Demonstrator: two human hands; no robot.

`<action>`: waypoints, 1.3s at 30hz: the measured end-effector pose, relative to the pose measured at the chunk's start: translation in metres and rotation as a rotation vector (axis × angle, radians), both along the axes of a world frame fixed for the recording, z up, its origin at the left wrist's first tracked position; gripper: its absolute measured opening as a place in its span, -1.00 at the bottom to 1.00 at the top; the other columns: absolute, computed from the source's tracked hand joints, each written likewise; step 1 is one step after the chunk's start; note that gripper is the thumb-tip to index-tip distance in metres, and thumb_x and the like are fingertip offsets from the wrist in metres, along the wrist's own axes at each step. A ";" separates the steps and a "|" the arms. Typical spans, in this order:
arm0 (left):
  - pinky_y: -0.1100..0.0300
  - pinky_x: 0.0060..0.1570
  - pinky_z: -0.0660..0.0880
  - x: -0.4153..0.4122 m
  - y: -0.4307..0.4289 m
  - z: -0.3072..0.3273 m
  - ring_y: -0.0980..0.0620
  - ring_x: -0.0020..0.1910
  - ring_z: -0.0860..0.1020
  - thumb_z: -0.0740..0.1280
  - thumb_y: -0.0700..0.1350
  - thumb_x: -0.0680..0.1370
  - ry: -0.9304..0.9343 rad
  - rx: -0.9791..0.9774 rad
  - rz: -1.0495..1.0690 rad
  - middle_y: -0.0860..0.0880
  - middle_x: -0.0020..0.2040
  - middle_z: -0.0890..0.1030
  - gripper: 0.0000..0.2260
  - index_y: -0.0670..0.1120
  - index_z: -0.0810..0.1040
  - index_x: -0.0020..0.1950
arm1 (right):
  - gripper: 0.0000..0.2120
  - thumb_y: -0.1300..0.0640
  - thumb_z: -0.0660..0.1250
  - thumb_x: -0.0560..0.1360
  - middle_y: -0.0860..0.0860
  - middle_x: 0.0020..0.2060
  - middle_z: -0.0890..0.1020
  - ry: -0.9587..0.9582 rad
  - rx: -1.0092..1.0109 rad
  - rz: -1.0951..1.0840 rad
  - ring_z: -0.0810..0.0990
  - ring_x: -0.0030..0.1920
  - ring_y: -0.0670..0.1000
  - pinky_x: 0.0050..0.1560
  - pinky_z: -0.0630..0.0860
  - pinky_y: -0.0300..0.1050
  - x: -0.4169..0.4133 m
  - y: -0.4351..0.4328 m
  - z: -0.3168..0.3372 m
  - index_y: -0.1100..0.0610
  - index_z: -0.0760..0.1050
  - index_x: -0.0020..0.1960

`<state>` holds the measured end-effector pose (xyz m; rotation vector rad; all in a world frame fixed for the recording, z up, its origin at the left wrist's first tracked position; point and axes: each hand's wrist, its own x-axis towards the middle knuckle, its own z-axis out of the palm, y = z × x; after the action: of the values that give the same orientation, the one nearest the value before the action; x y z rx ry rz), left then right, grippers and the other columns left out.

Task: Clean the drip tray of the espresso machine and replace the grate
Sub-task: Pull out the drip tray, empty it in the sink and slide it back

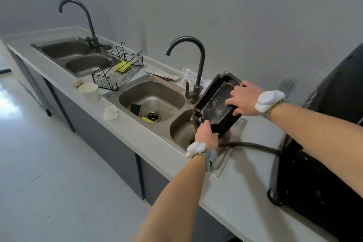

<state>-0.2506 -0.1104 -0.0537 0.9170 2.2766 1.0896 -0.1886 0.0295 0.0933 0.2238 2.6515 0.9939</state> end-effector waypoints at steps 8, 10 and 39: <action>0.06 0.07 0.53 -0.022 0.024 -0.028 -0.23 0.15 0.61 0.34 -0.10 0.60 -0.180 -0.031 -0.033 -0.20 0.22 0.60 -0.68 -0.14 0.50 0.34 | -0.61 -0.24 0.29 0.43 -0.06 0.09 0.63 -0.259 -0.107 -0.173 0.54 0.15 0.05 0.22 0.29 0.00 -0.062 0.011 -0.002 -0.14 0.52 0.21; 0.11 0.01 0.44 -0.025 0.029 -0.029 -0.19 0.19 0.57 0.32 -0.11 0.61 -0.147 0.019 0.068 -0.16 0.23 0.59 -0.70 -0.12 0.48 0.33 | -0.63 -0.23 0.28 0.43 -0.08 0.04 0.63 -0.204 -0.045 -0.035 0.53 0.12 0.03 0.14 0.28 -0.02 -0.073 0.013 -0.001 -0.16 0.52 0.19; 0.15 0.08 0.52 -0.021 -0.002 -0.011 -0.12 0.18 0.59 0.39 -0.09 0.57 -0.184 0.010 -0.083 -0.13 0.25 0.58 -0.63 -0.11 0.48 0.36 | -0.56 -0.12 0.54 0.28 -0.01 -0.07 0.64 -0.197 -0.353 -0.469 0.60 -0.05 0.07 0.05 0.53 -0.03 -0.072 0.013 0.004 0.04 0.61 0.09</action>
<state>-0.2720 -0.1125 -0.0648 0.8693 2.0676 1.1025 -0.2605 0.0428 0.0972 0.5959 2.3764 0.3721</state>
